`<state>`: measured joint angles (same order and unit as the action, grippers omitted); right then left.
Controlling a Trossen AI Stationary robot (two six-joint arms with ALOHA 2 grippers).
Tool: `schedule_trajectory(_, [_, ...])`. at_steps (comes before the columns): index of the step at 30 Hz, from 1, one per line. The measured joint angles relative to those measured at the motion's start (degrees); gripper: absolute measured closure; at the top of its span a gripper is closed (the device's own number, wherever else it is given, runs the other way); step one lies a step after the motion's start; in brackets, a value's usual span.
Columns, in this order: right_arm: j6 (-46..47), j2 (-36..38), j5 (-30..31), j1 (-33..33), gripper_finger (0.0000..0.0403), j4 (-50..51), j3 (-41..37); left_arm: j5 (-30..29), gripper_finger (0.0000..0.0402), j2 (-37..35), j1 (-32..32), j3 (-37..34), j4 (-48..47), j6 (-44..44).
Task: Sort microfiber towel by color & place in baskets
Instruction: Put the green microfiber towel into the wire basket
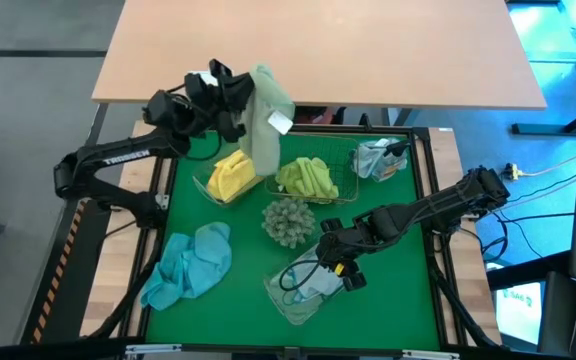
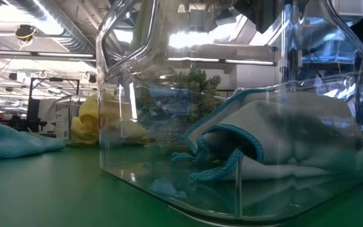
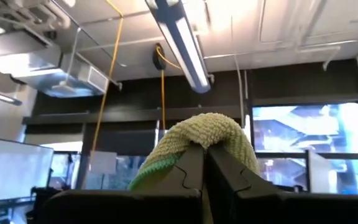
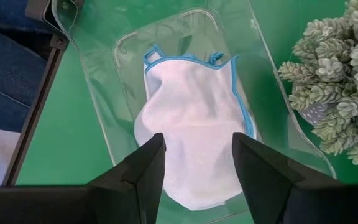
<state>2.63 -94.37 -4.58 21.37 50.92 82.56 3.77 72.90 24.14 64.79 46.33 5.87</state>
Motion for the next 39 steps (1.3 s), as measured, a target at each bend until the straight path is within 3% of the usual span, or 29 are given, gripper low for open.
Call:
schedule_trajectory(8, [0.0, 0.0, 0.0, 0.0, 0.0217, 0.0, 0.0, 1.1, 0.0401, 6.8, 1.6, 1.2, 6.5, 5.9])
schedule_trajectory(17, [0.0, 0.0, 0.1, 0.0, 0.0217, 0.0, 0.0, 10.0, 0.0401, 13.3, 1.0, 15.1, 3.7, 9.8])
schedule_trajectory(22, [0.0, 0.0, 0.1, 0.0, 0.0217, 0.0, 0.0, 12.4, 0.0401, 16.0, -0.2, 19.8, -6.6, 7.3])
schedule_trajectory(39, [0.0, 0.0, 0.1, 0.0, 0.0217, 0.2, 0.0, 11.8, 0.0401, 20.6, 1.9, 19.9, -54.5, -5.1])
